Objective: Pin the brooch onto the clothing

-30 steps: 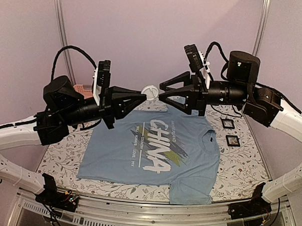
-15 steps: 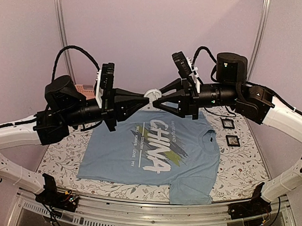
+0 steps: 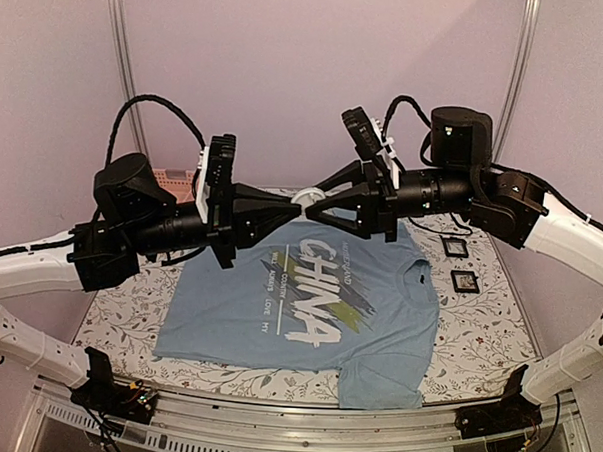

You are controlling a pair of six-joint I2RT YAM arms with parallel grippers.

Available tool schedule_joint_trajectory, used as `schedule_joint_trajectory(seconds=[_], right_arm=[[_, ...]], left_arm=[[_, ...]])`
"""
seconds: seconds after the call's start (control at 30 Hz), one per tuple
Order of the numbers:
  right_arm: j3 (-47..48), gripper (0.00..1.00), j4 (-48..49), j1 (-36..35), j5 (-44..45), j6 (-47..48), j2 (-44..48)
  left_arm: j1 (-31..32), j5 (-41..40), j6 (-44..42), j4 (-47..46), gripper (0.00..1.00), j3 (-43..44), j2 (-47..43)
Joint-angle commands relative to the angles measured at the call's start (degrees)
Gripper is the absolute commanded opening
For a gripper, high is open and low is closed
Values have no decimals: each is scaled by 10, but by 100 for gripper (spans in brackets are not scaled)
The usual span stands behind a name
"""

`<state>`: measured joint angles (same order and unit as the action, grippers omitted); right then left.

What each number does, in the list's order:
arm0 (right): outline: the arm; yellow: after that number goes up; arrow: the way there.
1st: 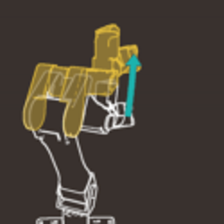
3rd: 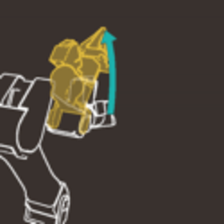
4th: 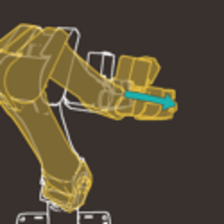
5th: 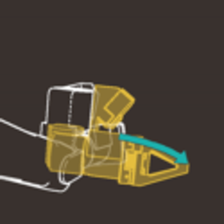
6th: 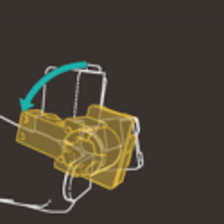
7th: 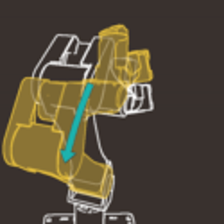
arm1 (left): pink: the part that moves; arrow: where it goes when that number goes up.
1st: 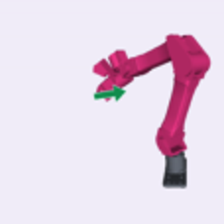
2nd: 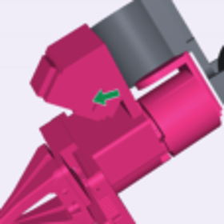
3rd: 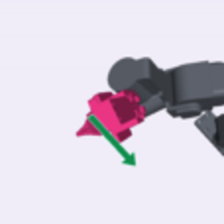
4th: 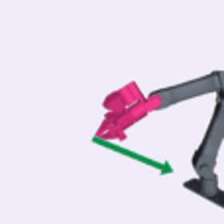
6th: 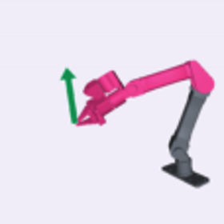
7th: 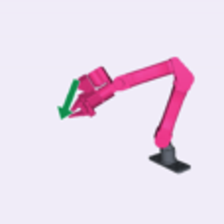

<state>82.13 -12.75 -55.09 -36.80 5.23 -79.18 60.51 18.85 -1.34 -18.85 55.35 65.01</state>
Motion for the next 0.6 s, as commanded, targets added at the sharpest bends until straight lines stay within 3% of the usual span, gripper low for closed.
schedule_joint_trajectory(seconds=[0.0, 0.43, 0.57], right_arm=[[11, 38, -13, 2, -7, 4, 13], [8, 46, -34, 4, -10, 17, 27], [10, 40, -33, 3, -7, 15, 25]], left_arm=[[8, -1, -16, 10, 0, 14, -2], [11, -3, -22, 8, 0, 7, -8], [11, 0, -23, 8, 0, 7, -8]])
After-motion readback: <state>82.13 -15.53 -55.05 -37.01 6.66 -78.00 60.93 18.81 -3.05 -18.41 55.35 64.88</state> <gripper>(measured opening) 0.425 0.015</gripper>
